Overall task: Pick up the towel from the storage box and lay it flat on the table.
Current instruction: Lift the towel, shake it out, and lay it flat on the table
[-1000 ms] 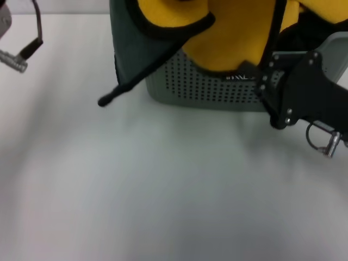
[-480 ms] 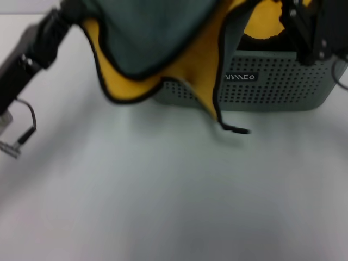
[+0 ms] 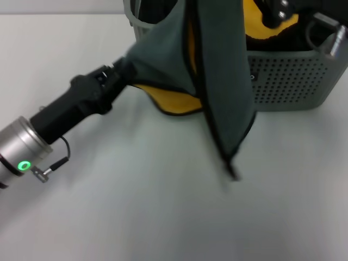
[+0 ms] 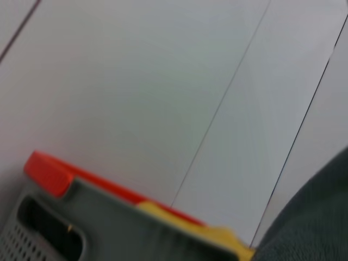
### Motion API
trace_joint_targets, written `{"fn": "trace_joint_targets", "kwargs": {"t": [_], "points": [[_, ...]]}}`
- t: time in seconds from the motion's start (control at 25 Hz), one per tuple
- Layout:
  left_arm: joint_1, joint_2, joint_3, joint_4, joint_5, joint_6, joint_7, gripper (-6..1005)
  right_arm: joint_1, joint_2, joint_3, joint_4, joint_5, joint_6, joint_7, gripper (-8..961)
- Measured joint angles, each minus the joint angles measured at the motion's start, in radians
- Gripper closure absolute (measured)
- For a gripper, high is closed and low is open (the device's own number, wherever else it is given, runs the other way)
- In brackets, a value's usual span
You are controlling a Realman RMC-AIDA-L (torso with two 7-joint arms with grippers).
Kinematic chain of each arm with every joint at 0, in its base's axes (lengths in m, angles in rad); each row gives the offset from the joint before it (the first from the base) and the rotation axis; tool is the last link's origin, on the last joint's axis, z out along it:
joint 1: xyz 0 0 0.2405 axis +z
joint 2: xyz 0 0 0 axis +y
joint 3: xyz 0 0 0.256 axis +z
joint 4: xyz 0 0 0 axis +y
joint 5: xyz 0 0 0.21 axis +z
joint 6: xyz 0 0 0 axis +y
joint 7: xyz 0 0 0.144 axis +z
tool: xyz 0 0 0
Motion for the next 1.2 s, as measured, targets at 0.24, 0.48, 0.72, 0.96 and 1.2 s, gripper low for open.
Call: {"fn": "trace_joint_targets", "kwargs": {"t": [0.24,0.48,0.72,0.96,1.2], "points": [[0.006,-0.004,-0.004,-0.028,0.005,-0.031,0.068,798,0.035,-0.001,0.0,-0.006,-0.008,0.067,0.015,936],[0.053,-0.004,-0.007,-0.017,-0.116,0.028,0.094,672,0.061,-0.001,-0.01,-0.009,-0.024,0.137,0.027,934],[0.025,-0.005,-0.007,-0.016,-0.138,0.126,0.143,360,0.085,-0.001,-0.013,-0.008,-0.054,0.172,0.057,933],[-0.029,-0.01,-0.005,-0.014,-0.148,0.173,0.148,364,0.118,0.001,-0.021,0.008,-0.099,0.198,0.084,932],[-0.05,-0.014,-0.001,0.008,-0.149,0.185,0.149,364,0.145,0.003,-0.063,0.016,-0.099,0.273,0.08,930]]}}
